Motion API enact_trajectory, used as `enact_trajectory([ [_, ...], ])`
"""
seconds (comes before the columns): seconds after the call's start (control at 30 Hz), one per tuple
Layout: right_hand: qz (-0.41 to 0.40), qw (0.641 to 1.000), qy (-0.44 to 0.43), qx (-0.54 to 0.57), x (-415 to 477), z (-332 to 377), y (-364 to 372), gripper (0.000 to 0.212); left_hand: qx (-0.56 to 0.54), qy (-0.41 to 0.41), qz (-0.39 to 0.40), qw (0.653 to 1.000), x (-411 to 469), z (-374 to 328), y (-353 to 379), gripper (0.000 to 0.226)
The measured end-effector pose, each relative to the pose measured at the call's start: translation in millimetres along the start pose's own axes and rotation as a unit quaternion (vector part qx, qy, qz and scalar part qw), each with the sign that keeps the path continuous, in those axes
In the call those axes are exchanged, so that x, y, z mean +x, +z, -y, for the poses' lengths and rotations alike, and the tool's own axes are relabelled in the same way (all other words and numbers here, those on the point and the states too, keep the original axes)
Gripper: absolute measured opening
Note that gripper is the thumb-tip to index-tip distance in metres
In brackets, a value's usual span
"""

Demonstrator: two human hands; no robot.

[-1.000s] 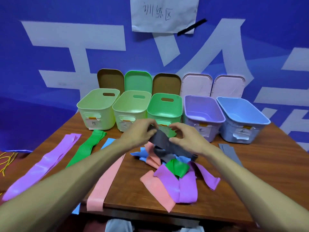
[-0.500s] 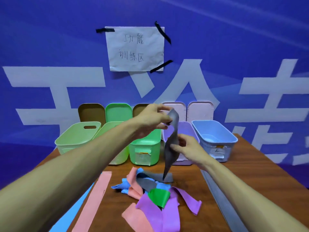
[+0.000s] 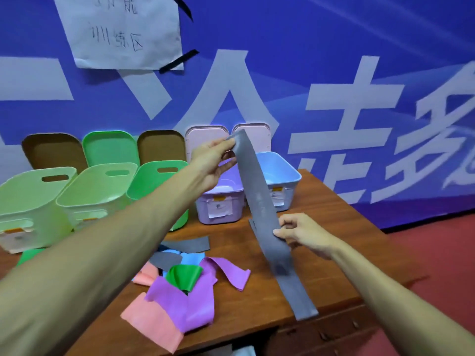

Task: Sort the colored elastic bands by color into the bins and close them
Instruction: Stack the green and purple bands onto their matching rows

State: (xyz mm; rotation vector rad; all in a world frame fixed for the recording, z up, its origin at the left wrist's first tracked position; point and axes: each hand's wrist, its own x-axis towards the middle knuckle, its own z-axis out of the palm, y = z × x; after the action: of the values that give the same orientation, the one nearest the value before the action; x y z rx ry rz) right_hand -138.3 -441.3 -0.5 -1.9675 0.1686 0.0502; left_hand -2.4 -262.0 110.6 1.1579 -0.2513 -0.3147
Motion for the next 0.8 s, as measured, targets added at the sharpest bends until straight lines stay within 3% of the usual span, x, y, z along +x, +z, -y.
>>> enact_trajectory([
  [0.23, 0.016, 0.995, 0.086, 0.038, -26.7, -49.6, -27.2, 0.012, 0.135, -0.026, -0.070, 0.988, 28.3, 111.5, 4.7, 0.013],
  [0.37, 0.072, 0.986, 0.145, 0.042, -35.5, -59.8, -31.6, 0.012, 0.213, -0.050, -0.059, 0.974, 39.8, 160.9, 3.1, 0.007],
  [0.57, 0.098, 0.973, 0.184, 0.100, -22.0, -77.7, -29.0, 0.019, 0.225, -0.086, -0.120, 0.963, 63.0, 207.2, -4.6, 0.017],
  [0.8, 0.080, 0.980, 0.164, 0.074, -6.6, -98.5, -28.6, 0.022, 0.259, -0.083, -0.154, 0.950, 86.5, 234.4, -4.2, 0.021],
])
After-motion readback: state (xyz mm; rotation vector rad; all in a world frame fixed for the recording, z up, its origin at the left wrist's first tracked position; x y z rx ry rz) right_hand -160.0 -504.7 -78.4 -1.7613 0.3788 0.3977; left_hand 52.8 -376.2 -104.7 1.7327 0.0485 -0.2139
